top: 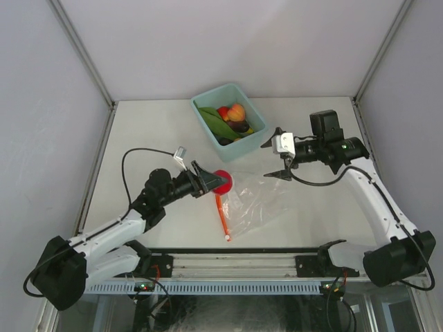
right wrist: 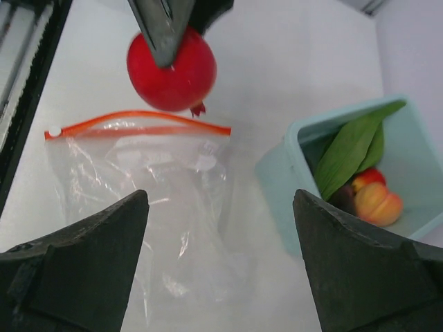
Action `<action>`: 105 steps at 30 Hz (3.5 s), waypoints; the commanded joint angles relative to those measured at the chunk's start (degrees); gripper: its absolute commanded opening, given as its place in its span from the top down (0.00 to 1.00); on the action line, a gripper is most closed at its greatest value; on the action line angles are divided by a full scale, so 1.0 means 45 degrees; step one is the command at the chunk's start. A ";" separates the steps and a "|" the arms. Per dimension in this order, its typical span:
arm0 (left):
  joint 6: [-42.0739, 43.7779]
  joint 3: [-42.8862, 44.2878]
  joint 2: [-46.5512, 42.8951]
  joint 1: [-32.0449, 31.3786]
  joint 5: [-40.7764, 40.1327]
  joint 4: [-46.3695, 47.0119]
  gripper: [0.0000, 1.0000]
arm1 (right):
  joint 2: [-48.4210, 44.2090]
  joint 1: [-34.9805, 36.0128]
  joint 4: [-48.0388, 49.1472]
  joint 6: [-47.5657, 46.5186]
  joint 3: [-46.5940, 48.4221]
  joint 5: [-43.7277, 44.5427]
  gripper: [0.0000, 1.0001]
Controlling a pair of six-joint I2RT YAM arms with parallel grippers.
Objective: Open the zip-top bag and remove the fake food
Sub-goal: Place the fake fruit in the bin.
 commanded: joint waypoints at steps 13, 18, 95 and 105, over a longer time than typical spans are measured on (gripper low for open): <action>-0.4906 0.1960 0.2392 -0.0627 0.1762 0.6462 0.73 | -0.1971 0.2896 0.4885 0.3851 -0.0710 0.0379 0.08; -0.5506 0.2033 0.2901 -0.0910 0.1776 0.7421 0.73 | -0.1886 0.3268 0.4892 0.3547 -0.0938 0.0828 0.08; 0.0462 -0.0961 -0.3982 0.4883 -0.1363 -0.2116 0.00 | 0.6469 0.1649 0.7836 1.3275 0.5675 0.5562 0.94; 0.0582 -0.0978 -0.4111 0.4954 -0.1525 -0.3123 0.01 | 0.9345 0.2399 0.6497 1.3515 0.8435 0.7726 0.93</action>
